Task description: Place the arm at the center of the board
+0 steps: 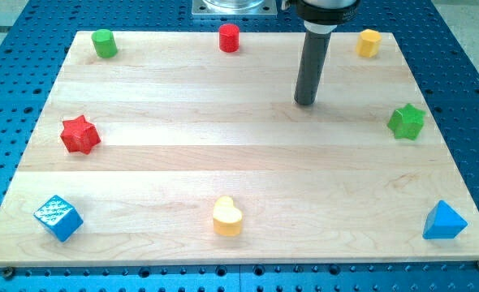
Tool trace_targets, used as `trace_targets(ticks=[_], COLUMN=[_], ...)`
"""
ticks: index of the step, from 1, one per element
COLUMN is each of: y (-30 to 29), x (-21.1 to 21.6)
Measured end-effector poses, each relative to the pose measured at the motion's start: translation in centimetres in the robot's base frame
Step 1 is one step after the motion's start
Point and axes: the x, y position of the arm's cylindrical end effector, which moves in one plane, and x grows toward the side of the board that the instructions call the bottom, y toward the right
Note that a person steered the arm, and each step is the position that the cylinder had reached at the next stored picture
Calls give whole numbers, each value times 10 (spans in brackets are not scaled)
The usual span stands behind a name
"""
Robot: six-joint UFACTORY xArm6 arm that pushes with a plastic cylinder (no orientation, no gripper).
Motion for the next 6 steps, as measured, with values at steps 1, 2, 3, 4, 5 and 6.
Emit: trace_targets(ticks=[1, 2, 3, 4, 5, 6], y=[0, 0, -4, -5, -17, -65], x=[0, 2, 2, 2, 2, 6])
